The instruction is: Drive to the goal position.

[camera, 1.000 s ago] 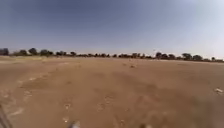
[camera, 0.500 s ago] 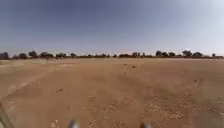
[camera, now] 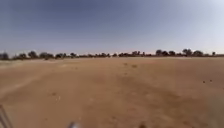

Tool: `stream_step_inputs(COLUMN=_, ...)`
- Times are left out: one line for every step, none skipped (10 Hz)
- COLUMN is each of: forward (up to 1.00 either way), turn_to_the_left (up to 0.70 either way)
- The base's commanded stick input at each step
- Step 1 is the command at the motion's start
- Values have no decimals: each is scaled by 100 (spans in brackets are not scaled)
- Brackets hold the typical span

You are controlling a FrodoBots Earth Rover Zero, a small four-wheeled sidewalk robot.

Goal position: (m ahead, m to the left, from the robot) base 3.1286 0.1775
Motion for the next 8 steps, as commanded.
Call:
stream_step_inputs(forward=70, turn_to_the_left=0)
stream_step_inputs(forward=70, turn_to_the_left=0)
stream_step_inputs(forward=70, turn_to_the_left=0)
stream_step_inputs(forward=70, turn_to_the_left=0)
stream_step_inputs(forward=70, turn_to_the_left=0)
stream_step_inputs(forward=70, turn_to_the_left=0)
stream_step_inputs(forward=70, turn_to_the_left=0)
stream_step_inputs(forward=70, turn_to_the_left=0)
